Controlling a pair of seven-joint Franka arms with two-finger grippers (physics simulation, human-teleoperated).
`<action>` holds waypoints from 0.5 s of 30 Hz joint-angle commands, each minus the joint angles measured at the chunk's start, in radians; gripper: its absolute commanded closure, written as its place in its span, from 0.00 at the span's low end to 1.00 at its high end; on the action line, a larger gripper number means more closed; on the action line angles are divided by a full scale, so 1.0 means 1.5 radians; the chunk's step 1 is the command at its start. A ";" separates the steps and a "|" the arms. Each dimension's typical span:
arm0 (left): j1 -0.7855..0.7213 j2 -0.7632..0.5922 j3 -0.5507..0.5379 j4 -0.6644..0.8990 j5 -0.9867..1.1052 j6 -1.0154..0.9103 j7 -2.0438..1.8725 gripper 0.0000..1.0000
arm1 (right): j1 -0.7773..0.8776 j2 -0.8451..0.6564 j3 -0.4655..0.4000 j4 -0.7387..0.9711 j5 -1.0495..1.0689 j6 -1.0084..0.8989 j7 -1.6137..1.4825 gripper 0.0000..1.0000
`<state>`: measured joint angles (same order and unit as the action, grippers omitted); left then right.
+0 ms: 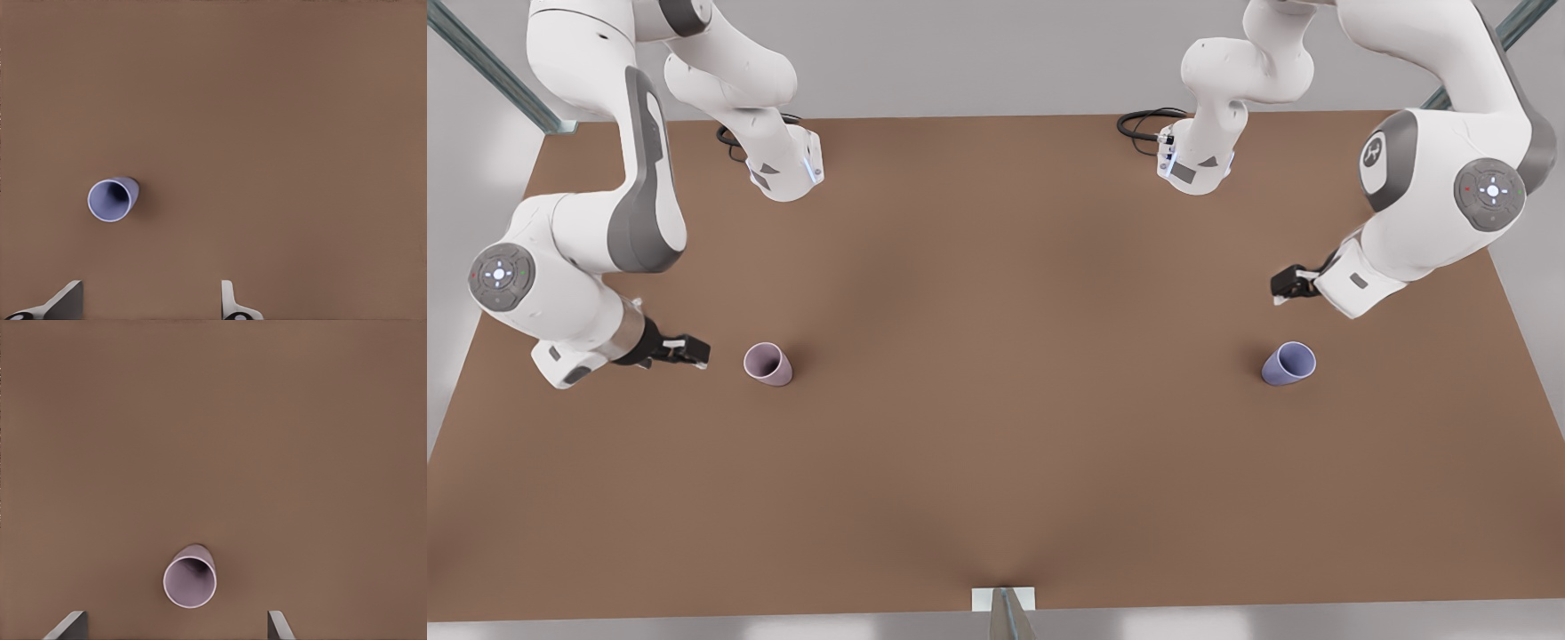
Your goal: Stack the cups, with the pink cup at the bottom and the purple cup at the top
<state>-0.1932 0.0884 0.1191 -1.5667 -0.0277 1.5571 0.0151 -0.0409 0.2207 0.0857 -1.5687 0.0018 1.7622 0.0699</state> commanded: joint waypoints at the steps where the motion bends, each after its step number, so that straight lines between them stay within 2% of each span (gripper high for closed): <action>1: 0.006 -0.001 0.000 0.000 0.000 0.010 0.009 0.00 | 0.004 0.013 0.000 0.021 0.002 0.037 0.039 0.00; 5: 0.006 0.014 0.000 0.003 0.000 0.010 -0.001 0.00 | 0.014 0.025 0.001 0.019 0.001 0.045 0.040 0.00; 6: 0.006 0.045 0.000 0.032 0.005 0.008 -0.001 0.00 | 0.014 0.025 0.002 -0.018 0.001 0.083 0.040 0.00; 9: 0.009 0.050 0.001 0.024 0.006 -0.009 0.005 0.00 | 0.026 0.025 0.008 -0.157 0.001 0.246 0.040 0.00; 15: 0.010 0.047 0.002 0.011 0.006 -0.040 0.005 0.00 | 0.026 0.018 0.008 -0.222 0.000 0.255 0.040 0.00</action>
<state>-0.1775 0.1612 0.1223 -1.5499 -0.0202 1.5218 0.0203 -0.0013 0.2469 0.0981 -1.9011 0.0004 2.0661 0.1051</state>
